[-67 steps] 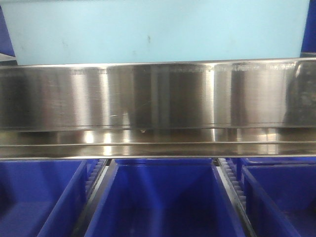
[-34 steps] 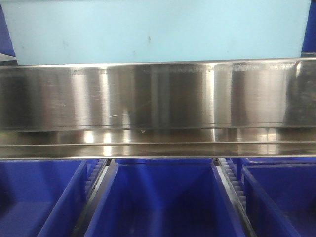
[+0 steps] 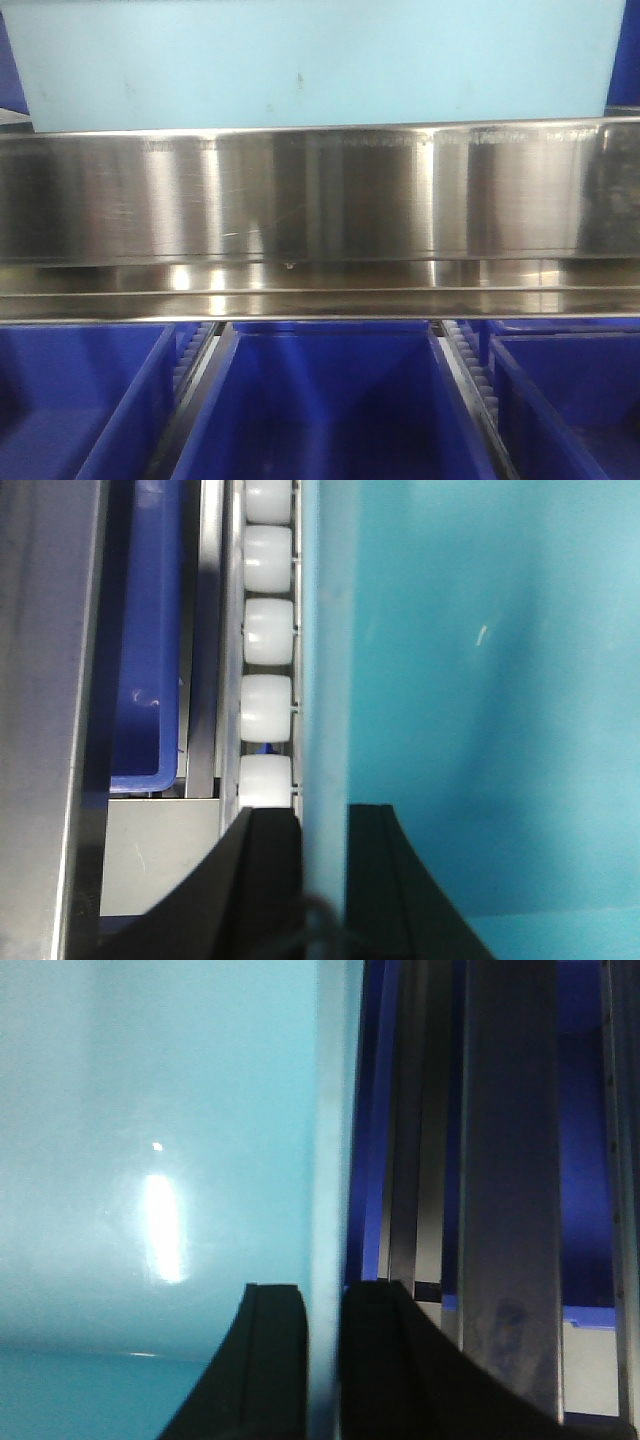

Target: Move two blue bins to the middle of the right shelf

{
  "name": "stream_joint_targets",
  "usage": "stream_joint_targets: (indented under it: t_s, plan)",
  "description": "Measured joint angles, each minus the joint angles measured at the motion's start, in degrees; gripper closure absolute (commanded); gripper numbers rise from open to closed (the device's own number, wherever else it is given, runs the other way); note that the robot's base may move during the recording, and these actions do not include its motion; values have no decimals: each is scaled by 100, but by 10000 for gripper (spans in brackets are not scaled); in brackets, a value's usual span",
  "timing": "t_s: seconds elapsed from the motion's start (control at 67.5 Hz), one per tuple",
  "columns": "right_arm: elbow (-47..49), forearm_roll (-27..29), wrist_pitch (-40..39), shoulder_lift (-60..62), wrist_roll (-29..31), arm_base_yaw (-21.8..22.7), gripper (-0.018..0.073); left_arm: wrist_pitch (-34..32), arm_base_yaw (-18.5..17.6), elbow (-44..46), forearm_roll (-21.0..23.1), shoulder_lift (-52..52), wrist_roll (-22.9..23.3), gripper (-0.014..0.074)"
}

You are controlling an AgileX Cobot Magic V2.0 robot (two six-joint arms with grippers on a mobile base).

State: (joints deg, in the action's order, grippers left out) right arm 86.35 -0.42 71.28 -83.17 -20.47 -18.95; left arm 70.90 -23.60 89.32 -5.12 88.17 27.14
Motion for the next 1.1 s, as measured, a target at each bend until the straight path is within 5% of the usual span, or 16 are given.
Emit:
stream_joint_targets:
  t_s: [0.756,1.097]
  plan:
    - [27,2,85,194,53,0,726,-137,0,475,-29,-236,-11,707]
    - [1251,-90,121,379,219,0,726,-365,0,1290,-194,-693,-46,707]
